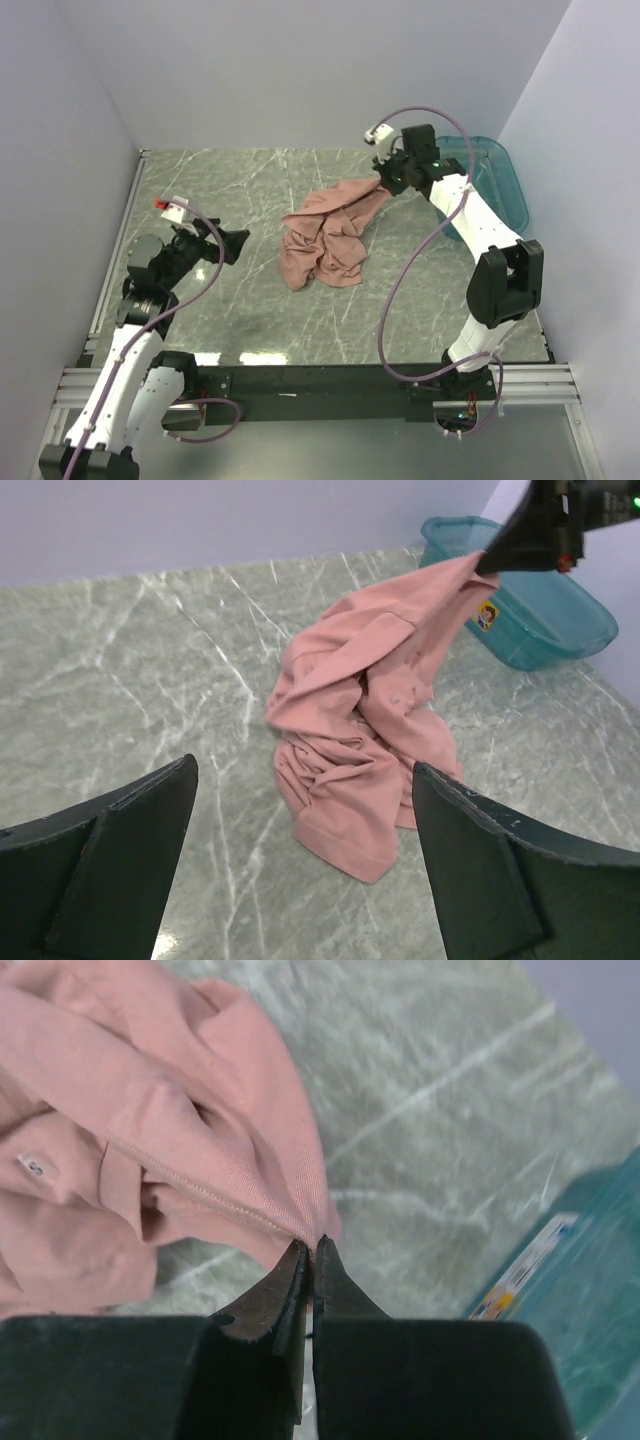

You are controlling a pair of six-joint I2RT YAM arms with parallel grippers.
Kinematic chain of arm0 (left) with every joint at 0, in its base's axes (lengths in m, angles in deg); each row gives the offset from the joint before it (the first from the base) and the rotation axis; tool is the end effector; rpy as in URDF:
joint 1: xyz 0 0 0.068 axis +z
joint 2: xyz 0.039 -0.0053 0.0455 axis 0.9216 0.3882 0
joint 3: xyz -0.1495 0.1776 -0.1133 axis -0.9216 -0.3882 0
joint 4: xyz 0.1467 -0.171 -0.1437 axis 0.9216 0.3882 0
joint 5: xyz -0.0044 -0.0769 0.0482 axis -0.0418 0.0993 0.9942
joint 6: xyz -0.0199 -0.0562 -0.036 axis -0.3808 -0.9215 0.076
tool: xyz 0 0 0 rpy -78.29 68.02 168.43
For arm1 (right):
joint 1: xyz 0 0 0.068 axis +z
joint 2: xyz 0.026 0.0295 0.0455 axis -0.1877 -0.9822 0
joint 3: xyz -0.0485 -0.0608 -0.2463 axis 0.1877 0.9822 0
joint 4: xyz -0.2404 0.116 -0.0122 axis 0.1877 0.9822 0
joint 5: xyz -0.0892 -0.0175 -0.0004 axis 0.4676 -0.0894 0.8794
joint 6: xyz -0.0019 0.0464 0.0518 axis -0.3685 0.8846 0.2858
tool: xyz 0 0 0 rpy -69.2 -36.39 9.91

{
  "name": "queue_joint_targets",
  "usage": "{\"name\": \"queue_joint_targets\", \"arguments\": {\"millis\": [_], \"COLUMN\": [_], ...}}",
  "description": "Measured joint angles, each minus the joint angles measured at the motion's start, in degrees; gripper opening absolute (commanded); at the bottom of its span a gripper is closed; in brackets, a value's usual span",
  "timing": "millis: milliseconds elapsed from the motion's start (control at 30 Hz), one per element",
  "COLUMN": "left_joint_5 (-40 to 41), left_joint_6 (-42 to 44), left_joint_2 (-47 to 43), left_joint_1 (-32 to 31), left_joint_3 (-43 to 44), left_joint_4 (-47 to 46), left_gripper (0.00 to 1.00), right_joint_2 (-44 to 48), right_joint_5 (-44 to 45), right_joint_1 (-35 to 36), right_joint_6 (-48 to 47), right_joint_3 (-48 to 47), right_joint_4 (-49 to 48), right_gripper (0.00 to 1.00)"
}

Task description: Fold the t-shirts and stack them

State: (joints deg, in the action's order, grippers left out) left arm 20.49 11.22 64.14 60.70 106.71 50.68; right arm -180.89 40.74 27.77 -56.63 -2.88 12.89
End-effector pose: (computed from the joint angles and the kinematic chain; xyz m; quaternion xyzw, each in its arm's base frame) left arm 0.1980 -0.0462 0.2986 0.0972 0.7112 -0.2756 0.6393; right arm 0.3957 0.1332 0.2984 -0.3882 0.8117 0.0548 0.4329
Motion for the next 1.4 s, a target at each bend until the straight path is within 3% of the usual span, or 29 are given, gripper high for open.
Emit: {"name": "queue_joint_targets", "arguments": {"millis": [200, 500, 767, 1167, 1400], "left_joint_5": [-0.5, 3.2, 9.6, 15.0, 15.5], "left_joint_6": [-4.6, -8.5, -8.7, -7.4, -5.1], "left_joint_2": [9.8, 30.8, 39.8, 46.4, 54.5], "left_joint_1": [-1.0, -11.6, -19.7, -21.5, -22.1], "left_joint_3": [0.2, 8.0, 12.6, 17.8, 24.4], "left_joint_4": [-2.2, 1.4, 1.8, 4.4, 7.1], "left_gripper": [0.82, 0.85, 0.84, 0.81, 0.72], "right_joint_2": [0.7, 0.6, 0.1, 0.1, 0.1], "right_joint_5": [-2.6, -3.6, -1.8, -2.4, -3.7], "right_joint_1": [-6.3, -10.7, -15.1, -17.3, -18.1], "right_joint_6": [1.3, 3.1, 4.7, 5.6, 5.9], "right_joint_3": [6.4, 8.3, 9.6, 11.9, 11.9], "right_joint_4": [0.4, -0.8, -2.5, -3.0, -2.9], "right_gripper": [0.0, 0.0, 0.0, 0.0, 0.0]}}
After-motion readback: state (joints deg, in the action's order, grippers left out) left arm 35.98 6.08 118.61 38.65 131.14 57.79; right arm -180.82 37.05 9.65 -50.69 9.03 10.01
